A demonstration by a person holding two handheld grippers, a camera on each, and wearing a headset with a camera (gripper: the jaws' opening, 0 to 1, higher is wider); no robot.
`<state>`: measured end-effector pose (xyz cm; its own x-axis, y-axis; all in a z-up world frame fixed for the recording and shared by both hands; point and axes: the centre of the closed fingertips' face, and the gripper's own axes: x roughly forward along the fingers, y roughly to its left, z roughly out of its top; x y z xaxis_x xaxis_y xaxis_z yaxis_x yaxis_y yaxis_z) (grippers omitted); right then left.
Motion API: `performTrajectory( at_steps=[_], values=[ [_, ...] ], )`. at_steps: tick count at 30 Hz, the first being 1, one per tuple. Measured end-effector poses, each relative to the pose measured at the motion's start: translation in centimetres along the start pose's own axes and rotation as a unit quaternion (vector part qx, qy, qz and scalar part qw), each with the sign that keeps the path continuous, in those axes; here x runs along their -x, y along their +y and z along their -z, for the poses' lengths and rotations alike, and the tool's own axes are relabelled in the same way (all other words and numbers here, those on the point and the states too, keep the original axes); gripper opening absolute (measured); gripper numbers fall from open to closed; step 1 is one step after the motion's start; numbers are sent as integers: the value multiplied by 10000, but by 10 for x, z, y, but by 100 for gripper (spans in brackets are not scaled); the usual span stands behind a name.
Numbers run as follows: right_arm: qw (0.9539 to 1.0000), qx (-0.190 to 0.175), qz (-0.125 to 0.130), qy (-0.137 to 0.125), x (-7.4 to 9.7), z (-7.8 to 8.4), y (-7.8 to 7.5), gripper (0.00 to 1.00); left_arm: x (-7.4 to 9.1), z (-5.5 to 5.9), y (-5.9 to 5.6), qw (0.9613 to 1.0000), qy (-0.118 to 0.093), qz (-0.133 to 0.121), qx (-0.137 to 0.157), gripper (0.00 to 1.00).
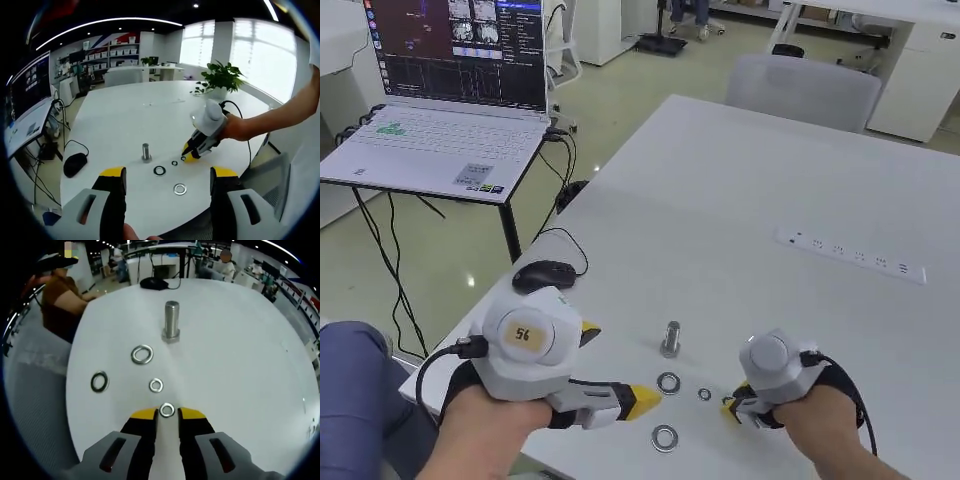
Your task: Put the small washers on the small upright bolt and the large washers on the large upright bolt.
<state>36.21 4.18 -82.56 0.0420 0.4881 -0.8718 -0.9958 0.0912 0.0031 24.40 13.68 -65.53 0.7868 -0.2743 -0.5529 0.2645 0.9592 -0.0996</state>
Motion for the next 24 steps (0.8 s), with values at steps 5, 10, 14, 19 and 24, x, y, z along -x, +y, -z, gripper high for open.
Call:
performTrajectory(
  at_steps=[5,10,14,19,24],
  values=[
    [9999,132,65,-3,1,1,0,15,-1,0,-1,10000,7,12,-6,67],
    [9999,62,75,-57,2,1,1,14,-2,0,-2,10000,18,24,-15,67],
    [10000,68,47,-50,3,3,5,14,-1,1,0,10000,15,5,5,67],
    [9999,120,9,-26,7,8,12,14,-1,1,1,10000,10,-12,20,67],
    [9999,93,-42,-92,14,15,18,14,-1,2,2,10000,20,-13,34,67]
  ],
)
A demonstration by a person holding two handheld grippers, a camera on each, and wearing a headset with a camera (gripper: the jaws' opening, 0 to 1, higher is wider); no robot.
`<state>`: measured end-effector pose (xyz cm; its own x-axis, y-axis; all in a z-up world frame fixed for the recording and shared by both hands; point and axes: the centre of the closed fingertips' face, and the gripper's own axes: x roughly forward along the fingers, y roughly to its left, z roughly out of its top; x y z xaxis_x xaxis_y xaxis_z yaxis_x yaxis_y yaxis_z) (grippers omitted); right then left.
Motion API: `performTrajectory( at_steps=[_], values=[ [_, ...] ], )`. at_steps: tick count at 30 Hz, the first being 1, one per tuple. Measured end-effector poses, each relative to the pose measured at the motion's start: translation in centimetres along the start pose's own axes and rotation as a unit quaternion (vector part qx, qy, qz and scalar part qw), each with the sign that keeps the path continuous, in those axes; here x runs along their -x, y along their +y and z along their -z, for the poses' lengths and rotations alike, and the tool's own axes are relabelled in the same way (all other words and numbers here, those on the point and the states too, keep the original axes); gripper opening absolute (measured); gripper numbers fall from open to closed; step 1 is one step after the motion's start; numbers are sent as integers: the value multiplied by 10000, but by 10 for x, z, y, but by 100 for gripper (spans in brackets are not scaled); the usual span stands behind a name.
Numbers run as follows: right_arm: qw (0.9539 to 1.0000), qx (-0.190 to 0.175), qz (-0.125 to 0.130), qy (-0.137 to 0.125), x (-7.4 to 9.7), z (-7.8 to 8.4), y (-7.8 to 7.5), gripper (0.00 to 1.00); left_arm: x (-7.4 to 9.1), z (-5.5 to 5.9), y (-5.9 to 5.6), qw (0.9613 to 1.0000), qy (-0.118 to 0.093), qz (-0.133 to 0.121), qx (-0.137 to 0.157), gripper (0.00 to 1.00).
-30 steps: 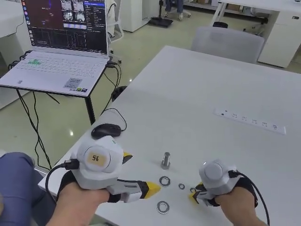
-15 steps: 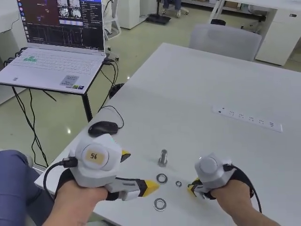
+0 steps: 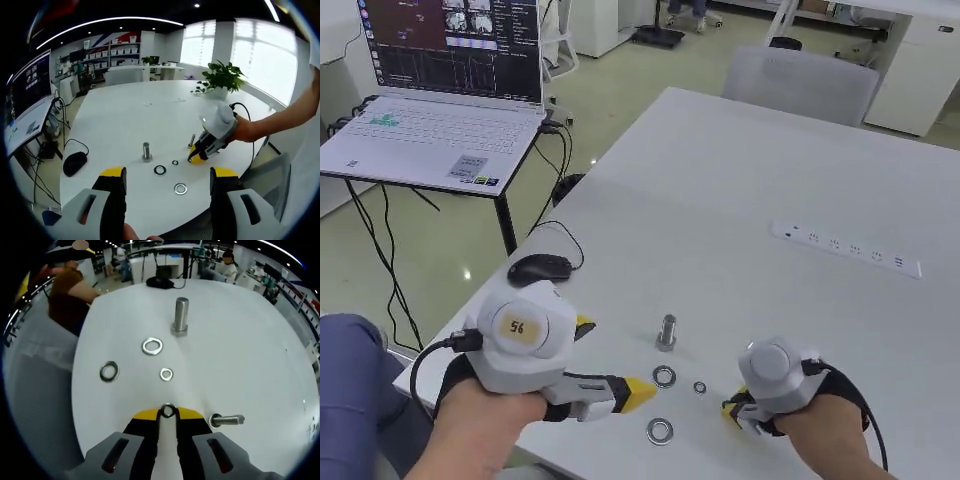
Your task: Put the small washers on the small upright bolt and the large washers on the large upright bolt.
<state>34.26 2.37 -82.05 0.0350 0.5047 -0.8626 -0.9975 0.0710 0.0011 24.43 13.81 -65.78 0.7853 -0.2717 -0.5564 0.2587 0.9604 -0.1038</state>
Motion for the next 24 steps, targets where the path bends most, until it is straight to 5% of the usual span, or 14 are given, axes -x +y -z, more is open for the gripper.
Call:
performTrajectory(
  at_steps=[11,15,20,24],
  values=[
    [9999,-157,-27,4,9,23,4,14,-3,0,-3,10000,21,59,-29,67],
    [9984,392,-370,195,12,28,8,17,-2,0,-3,10000,21,66,-36,67],
    [9885,1233,-806,331,12,28,10,19,-2,0,-5,10000,20,75,-57,67],
    [9709,2075,-1112,439,11,27,15,18,-1,-1,-4,10000,12,54,-56,67]
  ],
)
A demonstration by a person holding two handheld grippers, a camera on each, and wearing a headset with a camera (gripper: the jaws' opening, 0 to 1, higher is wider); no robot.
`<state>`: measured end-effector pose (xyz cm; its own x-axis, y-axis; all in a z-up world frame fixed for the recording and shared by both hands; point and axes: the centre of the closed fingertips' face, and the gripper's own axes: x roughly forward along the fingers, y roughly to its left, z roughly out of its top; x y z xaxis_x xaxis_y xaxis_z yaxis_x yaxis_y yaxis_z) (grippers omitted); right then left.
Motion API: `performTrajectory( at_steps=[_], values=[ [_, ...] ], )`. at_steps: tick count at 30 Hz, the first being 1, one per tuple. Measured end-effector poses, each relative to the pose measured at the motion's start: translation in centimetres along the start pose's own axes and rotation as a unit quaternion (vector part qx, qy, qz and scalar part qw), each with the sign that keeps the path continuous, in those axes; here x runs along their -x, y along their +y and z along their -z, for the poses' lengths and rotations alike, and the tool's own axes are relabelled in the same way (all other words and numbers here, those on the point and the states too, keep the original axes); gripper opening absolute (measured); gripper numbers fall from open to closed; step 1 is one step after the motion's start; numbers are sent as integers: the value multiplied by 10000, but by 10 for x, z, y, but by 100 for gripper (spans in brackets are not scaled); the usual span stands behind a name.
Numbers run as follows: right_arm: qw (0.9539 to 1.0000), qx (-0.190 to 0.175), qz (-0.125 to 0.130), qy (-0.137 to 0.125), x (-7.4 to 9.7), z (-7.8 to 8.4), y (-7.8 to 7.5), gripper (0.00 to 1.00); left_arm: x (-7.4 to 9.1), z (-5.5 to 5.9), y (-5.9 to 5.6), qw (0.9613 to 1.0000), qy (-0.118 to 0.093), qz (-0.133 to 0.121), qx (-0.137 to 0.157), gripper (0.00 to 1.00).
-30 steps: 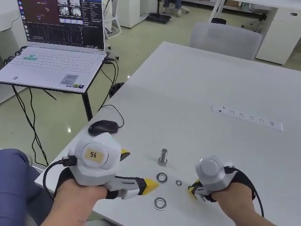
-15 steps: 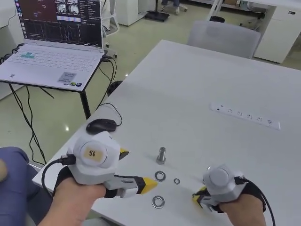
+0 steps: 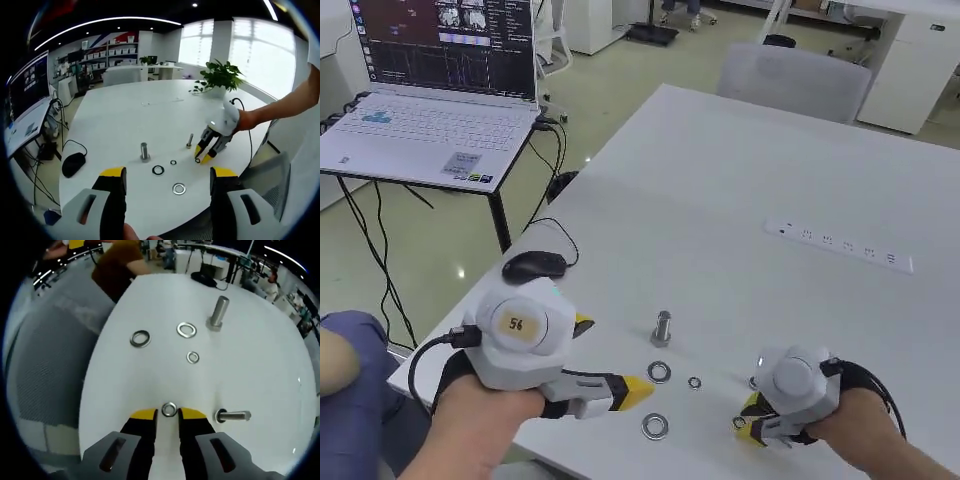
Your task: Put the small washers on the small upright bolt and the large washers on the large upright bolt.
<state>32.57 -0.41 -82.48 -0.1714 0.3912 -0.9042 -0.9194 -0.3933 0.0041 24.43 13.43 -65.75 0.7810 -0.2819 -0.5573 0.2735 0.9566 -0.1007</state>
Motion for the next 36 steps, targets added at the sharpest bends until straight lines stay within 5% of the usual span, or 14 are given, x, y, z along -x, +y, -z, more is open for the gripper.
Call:
performTrajectory(
  at_steps=[6,18,28,36],
  values=[
    [9967,690,-327,272,1,0,1,18,2,0,1,10000,0,-37,5,67],
    [9970,727,-189,203,0,-2,0,14,-2,-2,-2,10000,8,-7,3,67],
    [9997,156,171,-82,7,5,2,13,-2,-2,-2,10000,21,1,-17,67],
    [9972,-381,508,-388,24,9,-2,13,-3,-3,-2,10000,23,-11,0,67]
  ],
)
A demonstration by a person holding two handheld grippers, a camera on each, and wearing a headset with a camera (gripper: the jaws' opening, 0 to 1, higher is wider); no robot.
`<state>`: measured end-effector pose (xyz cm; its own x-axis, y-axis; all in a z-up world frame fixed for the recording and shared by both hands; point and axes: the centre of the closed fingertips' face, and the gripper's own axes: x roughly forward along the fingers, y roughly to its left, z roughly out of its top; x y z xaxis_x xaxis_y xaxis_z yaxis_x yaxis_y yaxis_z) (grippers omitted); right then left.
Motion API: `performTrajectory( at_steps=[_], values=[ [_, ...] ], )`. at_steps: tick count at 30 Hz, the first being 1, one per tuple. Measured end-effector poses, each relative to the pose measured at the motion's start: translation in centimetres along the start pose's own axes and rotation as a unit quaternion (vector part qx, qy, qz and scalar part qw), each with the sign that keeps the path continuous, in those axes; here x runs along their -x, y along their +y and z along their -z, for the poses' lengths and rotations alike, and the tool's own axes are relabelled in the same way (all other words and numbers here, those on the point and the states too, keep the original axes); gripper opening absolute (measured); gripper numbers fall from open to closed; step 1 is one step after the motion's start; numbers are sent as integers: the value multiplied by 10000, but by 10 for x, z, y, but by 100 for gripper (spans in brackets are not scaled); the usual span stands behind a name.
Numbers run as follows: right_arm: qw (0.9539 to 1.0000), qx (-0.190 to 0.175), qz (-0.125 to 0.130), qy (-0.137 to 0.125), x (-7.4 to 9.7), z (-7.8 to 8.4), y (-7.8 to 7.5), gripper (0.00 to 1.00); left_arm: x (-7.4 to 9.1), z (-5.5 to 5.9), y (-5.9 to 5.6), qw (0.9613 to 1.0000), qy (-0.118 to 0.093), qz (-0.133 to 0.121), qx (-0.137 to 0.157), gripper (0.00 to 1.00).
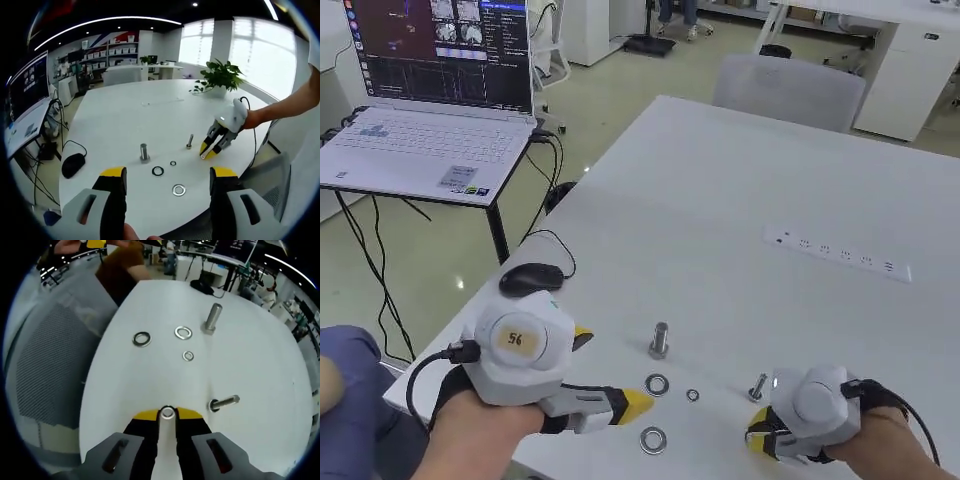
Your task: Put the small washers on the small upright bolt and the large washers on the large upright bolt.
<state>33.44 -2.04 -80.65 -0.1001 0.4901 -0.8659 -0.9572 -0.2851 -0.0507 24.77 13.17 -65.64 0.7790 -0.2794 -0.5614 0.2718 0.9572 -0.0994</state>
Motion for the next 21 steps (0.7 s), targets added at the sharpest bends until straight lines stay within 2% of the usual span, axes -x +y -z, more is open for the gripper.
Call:
performTrajectory(
  at_steps=[4,11,21],
  values=[
    [9994,-168,271,-90,13,0,-12,13,-1,-2,0,10000,-16,11,-16,67],
    [9952,-505,724,-426,38,-13,-34,13,-3,-2,-2,10000,-8,27,-27,67],
    [9919,-577,1047,-419,46,-20,-60,13,-3,-1,-3,10000,-3,17,-10,67]
  ],
)
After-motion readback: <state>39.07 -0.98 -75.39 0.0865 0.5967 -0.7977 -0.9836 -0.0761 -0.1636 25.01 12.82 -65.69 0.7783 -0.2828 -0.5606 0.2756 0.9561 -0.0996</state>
